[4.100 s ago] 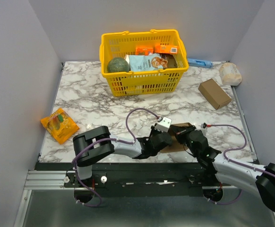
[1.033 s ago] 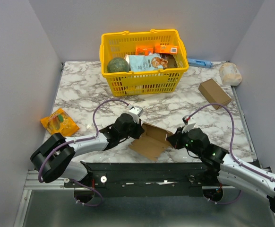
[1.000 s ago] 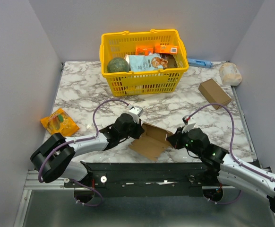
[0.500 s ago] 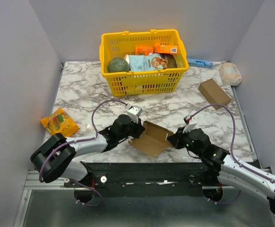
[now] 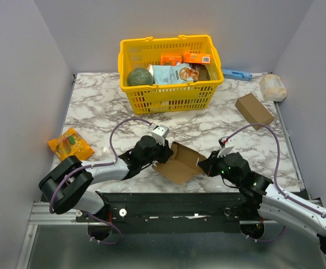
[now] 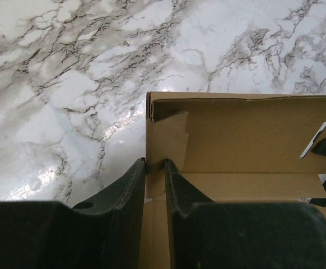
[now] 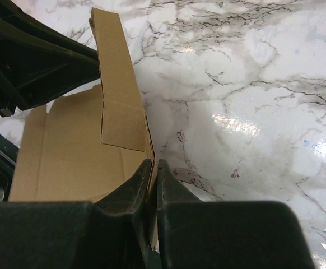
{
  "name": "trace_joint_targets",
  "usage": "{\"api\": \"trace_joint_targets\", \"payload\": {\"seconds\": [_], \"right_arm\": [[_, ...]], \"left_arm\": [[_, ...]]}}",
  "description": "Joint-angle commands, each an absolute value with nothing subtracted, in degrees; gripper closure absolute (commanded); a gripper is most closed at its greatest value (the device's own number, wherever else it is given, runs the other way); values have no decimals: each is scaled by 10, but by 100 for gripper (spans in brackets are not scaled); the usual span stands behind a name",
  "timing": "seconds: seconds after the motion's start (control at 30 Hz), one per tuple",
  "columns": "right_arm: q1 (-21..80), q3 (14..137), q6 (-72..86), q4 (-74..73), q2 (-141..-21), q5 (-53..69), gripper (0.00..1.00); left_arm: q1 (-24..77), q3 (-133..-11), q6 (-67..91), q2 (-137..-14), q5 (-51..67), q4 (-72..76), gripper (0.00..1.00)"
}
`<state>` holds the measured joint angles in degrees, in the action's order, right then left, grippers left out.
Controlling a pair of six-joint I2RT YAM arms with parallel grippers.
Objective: Fold the paper box
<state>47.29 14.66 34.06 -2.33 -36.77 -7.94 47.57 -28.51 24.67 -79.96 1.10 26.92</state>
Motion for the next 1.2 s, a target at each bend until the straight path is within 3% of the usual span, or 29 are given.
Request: {"api": "trace_joint_targets", "payload": {"seconds": [0.0,0.6,0.67,0.8,1.17], "right_arm": [[476,134,344,12,-360,-69,85],[476,119,345,2,-359,-96,85],[476,120,334,-16,-354,-106,85],[477,115,297,-5,-349,-84,85],[477,112,299,-11,-330,-82,85]], "left_arm": [[477,-288,233,-811,4,282,66],[477,-275,190,-838,22,339,65],[477,-270,188,-829,26,339,61],[475,-246,192,-801,46,361,33],[413,-245,178,-773,92,345,23]]}}
